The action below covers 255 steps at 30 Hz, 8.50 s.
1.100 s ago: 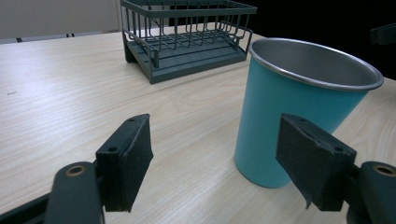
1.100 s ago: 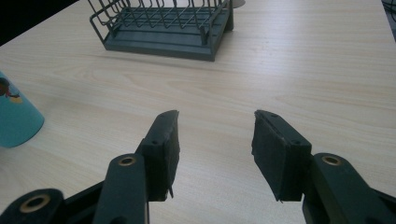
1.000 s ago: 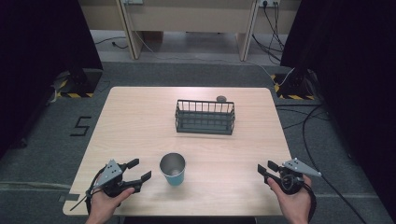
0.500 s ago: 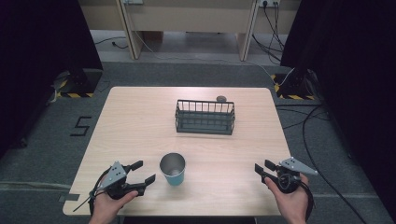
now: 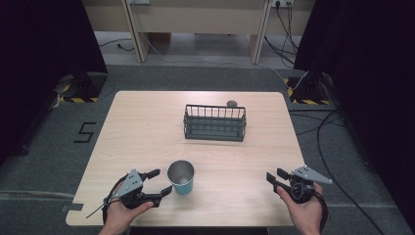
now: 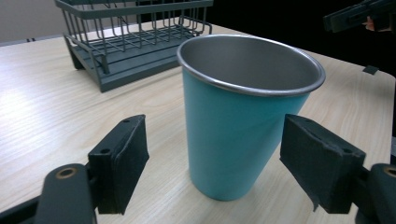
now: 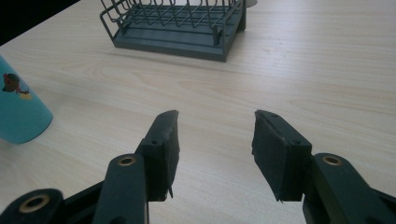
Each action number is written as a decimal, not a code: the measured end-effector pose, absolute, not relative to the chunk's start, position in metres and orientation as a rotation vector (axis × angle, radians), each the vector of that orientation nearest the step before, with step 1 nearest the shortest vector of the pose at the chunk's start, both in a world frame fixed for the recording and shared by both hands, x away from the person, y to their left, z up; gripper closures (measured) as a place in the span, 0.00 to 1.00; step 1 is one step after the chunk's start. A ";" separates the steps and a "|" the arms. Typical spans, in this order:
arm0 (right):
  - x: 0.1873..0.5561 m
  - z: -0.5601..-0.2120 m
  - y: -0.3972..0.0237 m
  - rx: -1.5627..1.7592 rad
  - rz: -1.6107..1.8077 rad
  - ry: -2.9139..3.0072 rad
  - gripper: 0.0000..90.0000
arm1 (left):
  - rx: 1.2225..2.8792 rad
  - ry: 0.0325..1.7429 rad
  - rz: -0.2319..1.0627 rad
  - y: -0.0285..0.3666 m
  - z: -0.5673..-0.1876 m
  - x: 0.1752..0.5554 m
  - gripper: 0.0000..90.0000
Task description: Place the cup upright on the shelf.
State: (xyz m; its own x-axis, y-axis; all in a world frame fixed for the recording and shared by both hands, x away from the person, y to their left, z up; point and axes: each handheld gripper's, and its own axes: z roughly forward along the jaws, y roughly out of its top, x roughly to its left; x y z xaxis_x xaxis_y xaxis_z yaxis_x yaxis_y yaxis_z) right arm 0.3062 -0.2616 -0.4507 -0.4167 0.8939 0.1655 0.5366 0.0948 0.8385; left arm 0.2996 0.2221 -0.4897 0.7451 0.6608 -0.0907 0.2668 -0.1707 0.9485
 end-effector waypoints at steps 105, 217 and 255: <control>0.308 -0.453 -0.262 1.406 1.243 1.996 0.58 | 1.653 0.635 0.422 0.163 -0.464 0.353 0.17; 0.305 -0.453 -0.266 1.420 1.250 1.979 0.58 | 1.586 0.607 0.517 0.132 -0.382 0.455 0.17; 0.306 -0.455 -0.269 1.431 1.259 1.977 0.58 | 1.584 0.701 0.493 0.107 -0.387 0.519 0.17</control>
